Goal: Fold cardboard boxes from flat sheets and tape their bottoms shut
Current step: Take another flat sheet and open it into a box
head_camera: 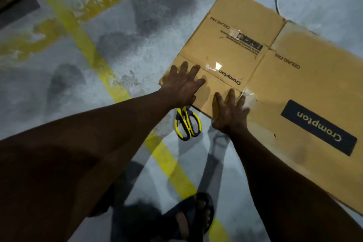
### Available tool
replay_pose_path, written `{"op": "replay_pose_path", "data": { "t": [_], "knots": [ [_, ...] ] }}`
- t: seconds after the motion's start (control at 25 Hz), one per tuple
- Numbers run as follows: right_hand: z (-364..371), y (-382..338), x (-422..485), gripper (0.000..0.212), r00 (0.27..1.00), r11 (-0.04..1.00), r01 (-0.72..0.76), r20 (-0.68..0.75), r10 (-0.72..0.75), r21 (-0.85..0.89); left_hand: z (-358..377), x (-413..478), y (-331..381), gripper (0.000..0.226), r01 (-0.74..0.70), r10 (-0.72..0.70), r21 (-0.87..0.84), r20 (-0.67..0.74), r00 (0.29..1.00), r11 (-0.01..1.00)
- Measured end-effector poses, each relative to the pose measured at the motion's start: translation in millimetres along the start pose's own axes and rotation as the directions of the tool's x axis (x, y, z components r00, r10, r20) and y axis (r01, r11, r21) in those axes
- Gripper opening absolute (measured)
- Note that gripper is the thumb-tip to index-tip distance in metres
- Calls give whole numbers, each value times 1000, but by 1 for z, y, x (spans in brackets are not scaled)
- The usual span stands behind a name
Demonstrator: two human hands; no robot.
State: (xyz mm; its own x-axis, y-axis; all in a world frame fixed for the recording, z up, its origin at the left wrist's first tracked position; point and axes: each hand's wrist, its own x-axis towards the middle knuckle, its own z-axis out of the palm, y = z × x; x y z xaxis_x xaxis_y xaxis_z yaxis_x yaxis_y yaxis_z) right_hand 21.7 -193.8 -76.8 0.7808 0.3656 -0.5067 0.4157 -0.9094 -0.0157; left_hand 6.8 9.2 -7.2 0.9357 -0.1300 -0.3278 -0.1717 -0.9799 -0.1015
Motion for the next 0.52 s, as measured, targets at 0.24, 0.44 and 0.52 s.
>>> {"op": "replay_pose_path", "data": {
  "t": [0.24, 0.44, 0.52],
  "knots": [
    [17, -14, -9, 75, 988, 999, 6, -151, -13, -44, 7, 16, -8, 49, 208, -197, -72, 131, 972, 976],
    [11, 3, -1, 72, 984, 999, 34, -174, -32, 11, 8, 2, -25, 44, 243, -223, -142, 142, 964, 960],
    [7, 7, 5, 70, 984, 998, 23, -178, -14, 51, 9, -7, -34, 53, 268, -235, -164, 192, 953, 949]
  ]
}}
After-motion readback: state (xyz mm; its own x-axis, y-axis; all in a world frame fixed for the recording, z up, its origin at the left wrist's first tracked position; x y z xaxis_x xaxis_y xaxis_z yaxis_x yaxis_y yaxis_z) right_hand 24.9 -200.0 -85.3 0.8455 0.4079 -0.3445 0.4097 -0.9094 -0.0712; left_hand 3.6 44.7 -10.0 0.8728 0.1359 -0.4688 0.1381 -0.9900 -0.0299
